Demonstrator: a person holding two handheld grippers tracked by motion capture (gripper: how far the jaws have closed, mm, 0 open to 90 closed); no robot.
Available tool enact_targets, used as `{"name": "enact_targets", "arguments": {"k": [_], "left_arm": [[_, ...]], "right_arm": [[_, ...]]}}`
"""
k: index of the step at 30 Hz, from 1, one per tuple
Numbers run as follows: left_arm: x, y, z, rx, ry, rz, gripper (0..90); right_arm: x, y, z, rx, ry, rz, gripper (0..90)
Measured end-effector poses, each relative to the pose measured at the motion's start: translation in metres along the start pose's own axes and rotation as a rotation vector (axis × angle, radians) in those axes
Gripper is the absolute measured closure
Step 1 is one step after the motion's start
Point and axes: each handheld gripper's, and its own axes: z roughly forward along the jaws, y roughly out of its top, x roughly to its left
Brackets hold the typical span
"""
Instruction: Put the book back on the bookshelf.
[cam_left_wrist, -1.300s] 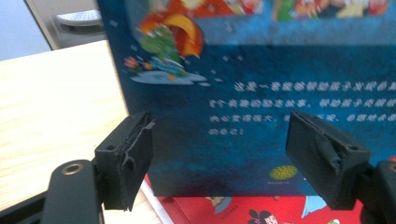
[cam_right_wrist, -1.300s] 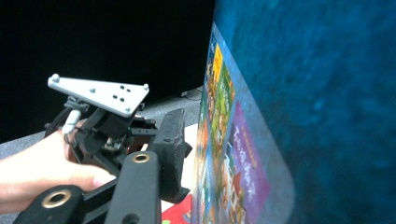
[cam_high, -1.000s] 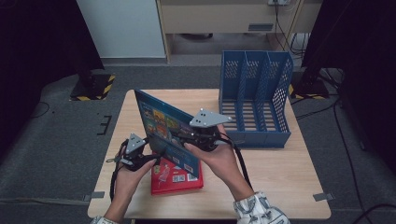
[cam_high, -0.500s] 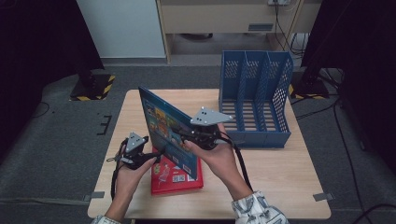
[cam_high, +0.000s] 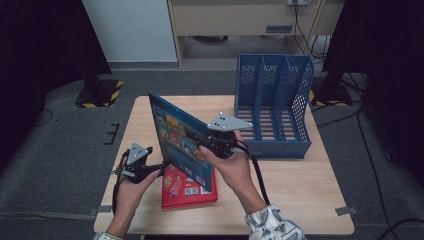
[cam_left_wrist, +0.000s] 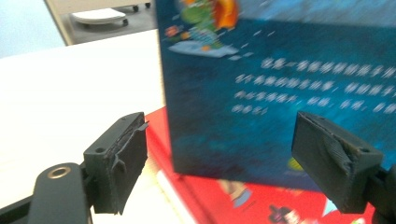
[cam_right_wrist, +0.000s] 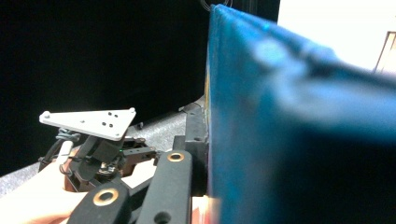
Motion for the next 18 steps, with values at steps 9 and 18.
{"name": "enact_targets", "arguments": {"k": [9, 18], "left_arm": [[0.031, -0.018, -0.007, 0.066, 0.083, 0.0, 17.6], [0.049, -0.031, 0.0, 0.149, 0.134, 0.021, 16.3]], "right_arm": [[-0.012, -0.002, 0.001, -0.02, 0.012, 0.059, 82.9], [-0.019, 0.004, -0.001, -0.036, -0.023, 0.059, 83.1]]}}
